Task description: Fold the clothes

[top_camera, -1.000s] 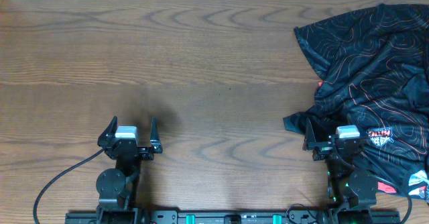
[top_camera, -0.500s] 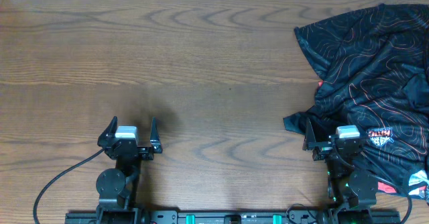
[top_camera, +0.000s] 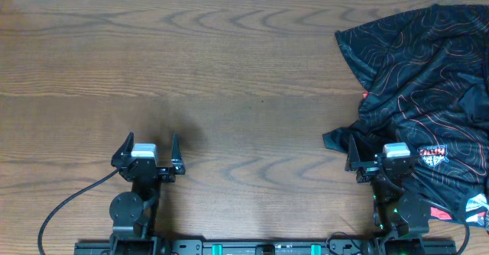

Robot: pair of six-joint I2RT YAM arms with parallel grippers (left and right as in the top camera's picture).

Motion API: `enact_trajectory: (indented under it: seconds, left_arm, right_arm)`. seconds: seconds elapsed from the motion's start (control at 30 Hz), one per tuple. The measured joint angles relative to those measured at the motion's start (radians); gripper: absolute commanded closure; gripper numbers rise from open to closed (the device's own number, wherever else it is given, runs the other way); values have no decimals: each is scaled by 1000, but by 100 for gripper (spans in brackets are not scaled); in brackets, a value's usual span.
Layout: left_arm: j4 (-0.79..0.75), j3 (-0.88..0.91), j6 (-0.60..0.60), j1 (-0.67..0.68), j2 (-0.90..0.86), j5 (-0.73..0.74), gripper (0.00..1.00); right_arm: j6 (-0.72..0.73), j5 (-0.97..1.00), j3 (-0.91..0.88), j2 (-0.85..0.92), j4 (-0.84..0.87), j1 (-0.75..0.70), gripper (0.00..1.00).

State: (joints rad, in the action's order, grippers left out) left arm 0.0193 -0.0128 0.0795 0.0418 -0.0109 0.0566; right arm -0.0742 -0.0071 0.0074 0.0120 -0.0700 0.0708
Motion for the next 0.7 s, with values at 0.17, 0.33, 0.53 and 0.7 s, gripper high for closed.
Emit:
enact_trajectory:
  seconds: [0.17,0.33,0.53,0.7]
  left_arm:
    - [0,0,-29,0,0,0,2]
    - [1,0,-90,0,-3,0,2]
    - [68,-36,-145,0,-58,1,2]
    - [219,-132,-184,-1,-171,16,2]
  right_arm:
    - [0,-1,0,0,12,0,1]
    - [0,-11,0,0,13,0,1]
    - [5,-12,4,2,-18,0,1]
    - [32,17,53,54,-128,0,1]
